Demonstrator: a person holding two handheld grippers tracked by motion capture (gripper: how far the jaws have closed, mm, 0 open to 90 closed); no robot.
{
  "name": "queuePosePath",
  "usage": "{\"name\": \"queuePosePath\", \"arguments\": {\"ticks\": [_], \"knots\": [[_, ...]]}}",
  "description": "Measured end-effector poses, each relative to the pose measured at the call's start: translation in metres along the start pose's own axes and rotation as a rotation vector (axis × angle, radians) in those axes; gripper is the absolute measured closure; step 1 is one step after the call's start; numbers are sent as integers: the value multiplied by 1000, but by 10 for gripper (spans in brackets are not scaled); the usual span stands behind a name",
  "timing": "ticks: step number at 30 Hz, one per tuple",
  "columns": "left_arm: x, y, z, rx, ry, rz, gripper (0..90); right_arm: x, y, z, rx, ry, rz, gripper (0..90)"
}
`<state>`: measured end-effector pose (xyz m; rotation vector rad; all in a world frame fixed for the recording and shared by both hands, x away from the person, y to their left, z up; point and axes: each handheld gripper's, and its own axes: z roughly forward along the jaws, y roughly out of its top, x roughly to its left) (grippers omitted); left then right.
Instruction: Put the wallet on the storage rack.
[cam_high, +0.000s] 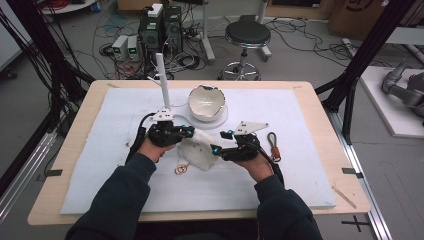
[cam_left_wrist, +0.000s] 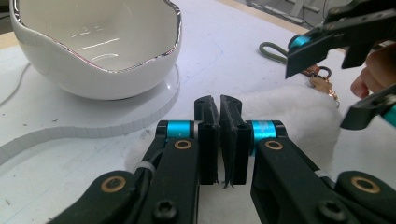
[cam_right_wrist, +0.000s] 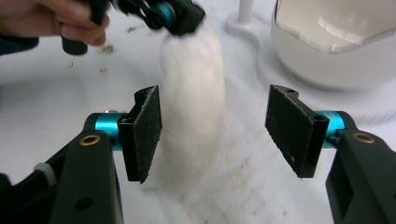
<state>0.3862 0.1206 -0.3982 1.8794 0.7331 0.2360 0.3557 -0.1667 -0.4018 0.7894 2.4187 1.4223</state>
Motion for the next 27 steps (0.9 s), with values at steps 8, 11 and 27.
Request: {"name": "queuePosePath", "arguments": {"ticks": [8,11,27], "knots": [[3,-1,-8,-28,28,-21,799,6,-12,20,118,96,58,689],[7,0,-20,-69,60,-45,622,7,-7,13,41,50,48,765],[27,-46,-105,-141,255,-76,402,-10,35,-29,-145,-118,-33,769]]}}
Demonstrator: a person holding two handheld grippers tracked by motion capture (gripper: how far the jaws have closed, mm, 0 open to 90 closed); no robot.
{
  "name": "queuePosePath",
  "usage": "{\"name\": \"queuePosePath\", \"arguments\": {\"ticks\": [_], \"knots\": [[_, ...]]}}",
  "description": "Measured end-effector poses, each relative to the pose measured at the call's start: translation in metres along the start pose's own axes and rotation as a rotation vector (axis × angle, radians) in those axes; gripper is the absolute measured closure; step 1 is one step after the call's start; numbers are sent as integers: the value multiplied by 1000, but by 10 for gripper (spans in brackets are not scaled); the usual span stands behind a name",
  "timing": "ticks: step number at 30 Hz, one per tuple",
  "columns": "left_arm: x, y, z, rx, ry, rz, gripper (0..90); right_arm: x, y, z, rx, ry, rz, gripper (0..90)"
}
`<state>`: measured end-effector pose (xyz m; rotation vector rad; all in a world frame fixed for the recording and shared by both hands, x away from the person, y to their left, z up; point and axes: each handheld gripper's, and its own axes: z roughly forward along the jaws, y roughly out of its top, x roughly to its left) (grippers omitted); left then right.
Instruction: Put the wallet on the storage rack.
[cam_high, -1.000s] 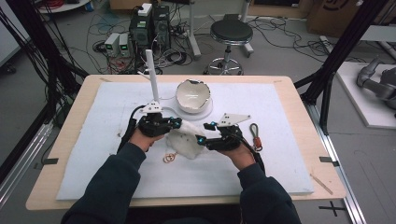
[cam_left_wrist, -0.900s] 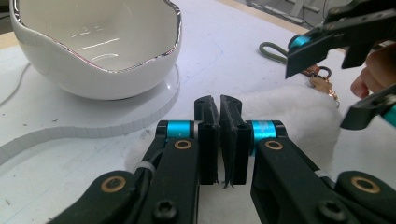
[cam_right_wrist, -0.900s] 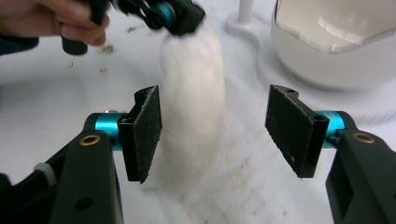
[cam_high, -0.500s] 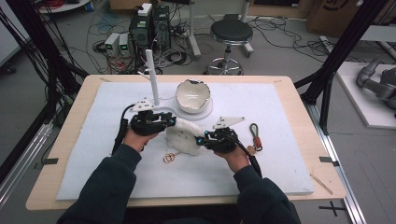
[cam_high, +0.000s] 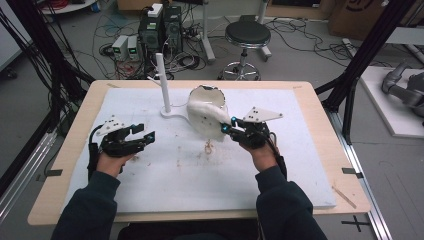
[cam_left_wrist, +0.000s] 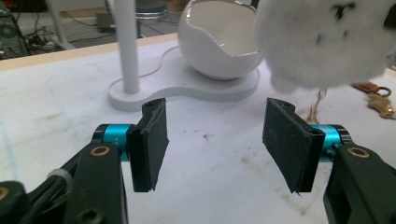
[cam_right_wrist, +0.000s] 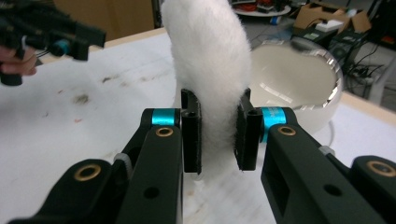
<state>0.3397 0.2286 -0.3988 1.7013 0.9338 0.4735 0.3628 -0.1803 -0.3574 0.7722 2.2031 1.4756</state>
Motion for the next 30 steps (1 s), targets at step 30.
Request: {"name": "queuePosePath", "arguments": {"ticks": [30], "knots": [[22,-11,-8,-13,39,-59,426,-60,132,49,152,-91,-289,773]]}}
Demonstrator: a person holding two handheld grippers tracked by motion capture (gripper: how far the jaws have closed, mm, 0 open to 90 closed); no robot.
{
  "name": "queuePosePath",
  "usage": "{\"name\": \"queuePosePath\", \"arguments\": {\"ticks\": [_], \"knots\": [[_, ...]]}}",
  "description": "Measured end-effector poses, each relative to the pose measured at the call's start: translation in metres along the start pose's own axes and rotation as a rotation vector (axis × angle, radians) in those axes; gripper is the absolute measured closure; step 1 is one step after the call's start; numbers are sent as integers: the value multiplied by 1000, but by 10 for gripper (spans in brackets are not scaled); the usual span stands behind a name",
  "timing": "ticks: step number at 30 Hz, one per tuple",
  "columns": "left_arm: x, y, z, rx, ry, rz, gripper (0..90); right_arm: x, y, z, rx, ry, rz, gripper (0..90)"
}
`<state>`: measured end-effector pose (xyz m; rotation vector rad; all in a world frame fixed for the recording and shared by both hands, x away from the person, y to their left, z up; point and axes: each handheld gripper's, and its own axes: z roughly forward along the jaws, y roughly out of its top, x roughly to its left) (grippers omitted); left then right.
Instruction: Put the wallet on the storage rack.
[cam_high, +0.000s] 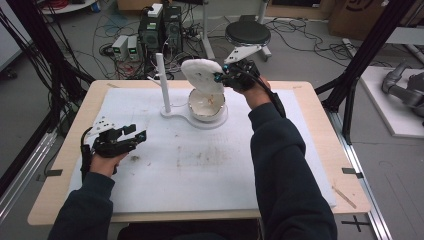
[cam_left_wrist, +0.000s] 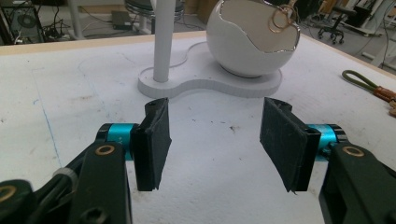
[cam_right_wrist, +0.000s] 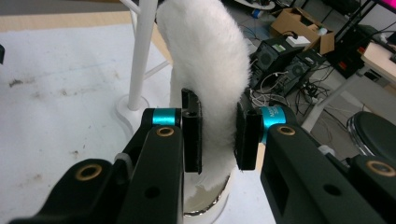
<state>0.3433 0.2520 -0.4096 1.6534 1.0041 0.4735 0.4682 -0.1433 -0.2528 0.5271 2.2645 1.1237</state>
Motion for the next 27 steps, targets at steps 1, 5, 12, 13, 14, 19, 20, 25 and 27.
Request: {"name": "queuePosePath", "arguments": {"ticks": [1,5,12,13,14,19,20,25,27], "knots": [[0,0,0,0,0,0,426,0,0,0,0,0,0,773],[0,0,0,0,-2,-3,426,-1,-5,5,64,-4,-62,773],[0,-1,1,1,-2,-15,427,5,-13,12,187,-17,-234,774],[0,-1,1,1,-2,-15,427,5,-13,12,187,-17,-234,774],[0,-2,1,7,-4,-16,428,7,-14,17,229,-21,-277,775],[0,-2,2,7,-7,-18,429,13,-18,32,300,-17,-337,773],[0,-2,2,9,-7,-17,430,17,-18,40,312,-17,-333,771],[-1,-3,3,13,-10,-20,431,24,-20,54,319,-4,-327,759],[-1,-3,3,15,-11,-21,431,26,-23,58,314,-5,-312,746]]}}
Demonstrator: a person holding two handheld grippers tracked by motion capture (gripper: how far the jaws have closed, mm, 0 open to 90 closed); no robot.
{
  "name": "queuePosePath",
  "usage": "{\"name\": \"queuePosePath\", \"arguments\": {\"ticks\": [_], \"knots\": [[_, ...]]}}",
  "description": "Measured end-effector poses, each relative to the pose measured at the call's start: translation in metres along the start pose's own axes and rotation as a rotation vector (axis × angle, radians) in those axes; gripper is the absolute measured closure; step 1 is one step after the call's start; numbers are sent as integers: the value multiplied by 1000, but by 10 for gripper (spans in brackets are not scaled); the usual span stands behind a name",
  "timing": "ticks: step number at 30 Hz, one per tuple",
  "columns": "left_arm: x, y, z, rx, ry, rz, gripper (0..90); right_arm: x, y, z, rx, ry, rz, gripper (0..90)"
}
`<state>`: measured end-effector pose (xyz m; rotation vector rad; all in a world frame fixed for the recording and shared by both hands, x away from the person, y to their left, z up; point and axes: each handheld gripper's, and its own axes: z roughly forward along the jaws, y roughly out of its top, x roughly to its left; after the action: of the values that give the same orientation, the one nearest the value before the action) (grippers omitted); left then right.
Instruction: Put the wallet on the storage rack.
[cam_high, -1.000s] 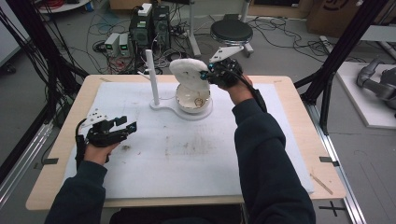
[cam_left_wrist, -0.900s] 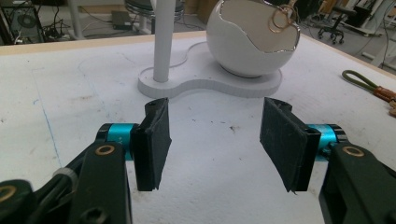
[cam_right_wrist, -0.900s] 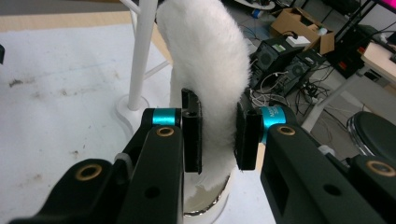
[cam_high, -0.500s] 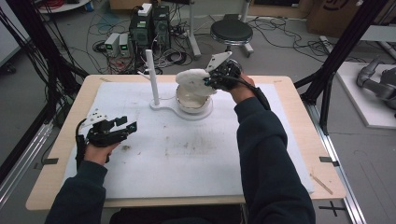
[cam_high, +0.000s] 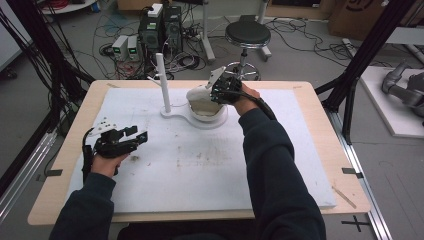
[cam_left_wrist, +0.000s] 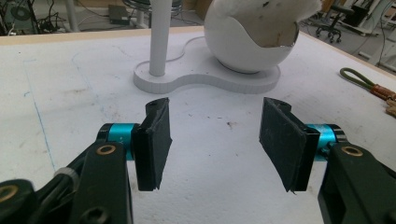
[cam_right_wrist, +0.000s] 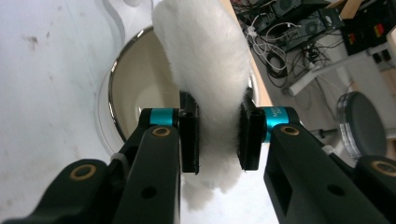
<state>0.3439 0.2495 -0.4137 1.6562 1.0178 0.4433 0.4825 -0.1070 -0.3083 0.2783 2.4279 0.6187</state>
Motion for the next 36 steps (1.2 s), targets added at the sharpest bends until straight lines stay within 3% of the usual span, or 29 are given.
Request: {"name": "queuePosePath", "arguments": {"ticks": [2,3,4,5,6,7,10,11,12,13,14,15,16,17,18,19,22,23,24,25,26,27,30,31,32,33,36], "knots": [[0,0,0,2,0,-3,431,1,-5,1,-30,12,50,735],[1,-1,0,4,1,0,432,0,-14,1,-88,24,126,614],[1,-1,0,4,1,0,433,0,-14,1,-88,24,126,614],[1,-1,0,4,0,-4,433,-1,-24,-1,-139,27,237,560],[1,-1,0,4,0,-4,435,-1,-24,-1,-139,27,237,560],[1,-1,0,5,3,-5,435,-1,-35,-2,-138,27,296,498],[0,-1,1,4,4,-6,436,-1,-48,-2,-138,12,328,515],[0,-1,1,5,3,-7,436,-1,-61,0,-143,29,374,642],[0,-1,2,8,1,-5,436,-1,-61,0,-143,29,374,642],[0,-2,2,9,2,-5,436,-3,-68,0,-155,44,390,766],[0,-2,2,9,2,-5,436,-3,-68,0,-155,44,390,766],[0,-2,2,9,0,-5,438,-5,-67,-5,-204,29,393,825],[0,-2,2,8,2,-5,438,-5,-67,-5,-204,29,393,825],[0,-1,2,9,3,-5,439,-6,-59,-14,-237,-27,349,900],[1,-1,2,8,2,-8,439,-6,-59,-14,-237,-27,349,900],[1,-2,2,5,2,-11,439,-5,-51,-23,-260,-91,287,900],[1,-2,2,6,1,-11,440,-5,-46,-25,-264,-77,272,900],[1,-2,2,8,1,-11,440,-3,-46,-20,-242,-68,277,777],[1,-1,2,8,0,-8,440,-3,-46,-20,-242,-68,277,777],[0,-1,1,6,0,-9,441,-4,-49,-11,-205,-67,336,515],[0,-1,1,6,0,-9,442,-4,-49,-11,-205,-67,336,515],[1,-1,1,4,-1,-13,441,-7,-53,-6,-211,-88,406,439],[1,-2,1,5,-2,-15,442,-11,-57,0,-202,-87,431,423],[2,-2,2,6,-1,-15,441,-12,-60,9,-178,-32,423,607],[2,-2,2,6,-1,-15,442,-12,-60,9,-178,-32,423,607],[2,-2,2,9,-2,-15,442,-9,-57,12,-164,-26,374,768],[2,-2,2,8,-2,-17,443,-8,-52,8,-187,-66,332,806]]}}
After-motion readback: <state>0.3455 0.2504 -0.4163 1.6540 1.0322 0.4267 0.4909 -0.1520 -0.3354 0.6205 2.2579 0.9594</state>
